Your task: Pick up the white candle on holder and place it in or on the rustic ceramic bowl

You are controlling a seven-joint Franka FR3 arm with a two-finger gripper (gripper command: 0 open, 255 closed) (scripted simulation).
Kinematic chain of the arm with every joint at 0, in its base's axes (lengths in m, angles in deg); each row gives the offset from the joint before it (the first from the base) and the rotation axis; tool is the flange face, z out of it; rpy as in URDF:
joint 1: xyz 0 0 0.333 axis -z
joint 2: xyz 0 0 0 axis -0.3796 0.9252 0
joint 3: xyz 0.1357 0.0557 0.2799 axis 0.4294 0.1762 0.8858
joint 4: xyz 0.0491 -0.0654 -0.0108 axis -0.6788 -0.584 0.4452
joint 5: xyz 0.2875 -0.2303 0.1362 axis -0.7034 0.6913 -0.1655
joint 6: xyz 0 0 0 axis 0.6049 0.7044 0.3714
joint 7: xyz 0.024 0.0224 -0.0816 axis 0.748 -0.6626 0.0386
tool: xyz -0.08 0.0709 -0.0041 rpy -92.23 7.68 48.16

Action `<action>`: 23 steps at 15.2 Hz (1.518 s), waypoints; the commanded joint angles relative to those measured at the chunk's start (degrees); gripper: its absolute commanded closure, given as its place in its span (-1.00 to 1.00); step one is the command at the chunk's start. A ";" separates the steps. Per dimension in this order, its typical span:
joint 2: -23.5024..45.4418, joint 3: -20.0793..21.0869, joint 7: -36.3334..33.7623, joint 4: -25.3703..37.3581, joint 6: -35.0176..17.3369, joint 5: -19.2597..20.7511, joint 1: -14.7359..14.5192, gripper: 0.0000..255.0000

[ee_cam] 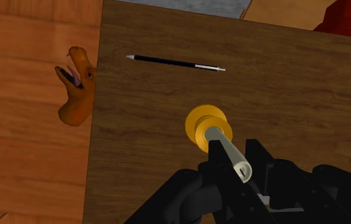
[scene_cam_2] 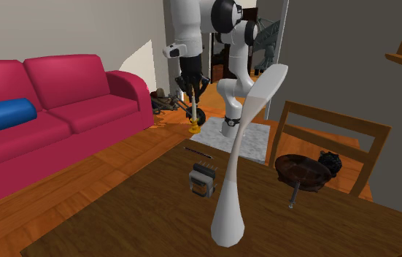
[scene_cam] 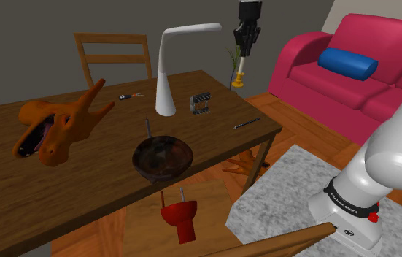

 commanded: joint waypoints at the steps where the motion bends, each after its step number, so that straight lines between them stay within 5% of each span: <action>1: -0.83 1.20 -2.53 -0.52 0.31 -0.23 -1.30 1.00; 12: -1.06 8.42 -17.25 2.05 2.74 -2.12 -8.73 1.00; 23: 6.16 15.20 -32.21 13.97 6.64 -2.79 -16.70 1.00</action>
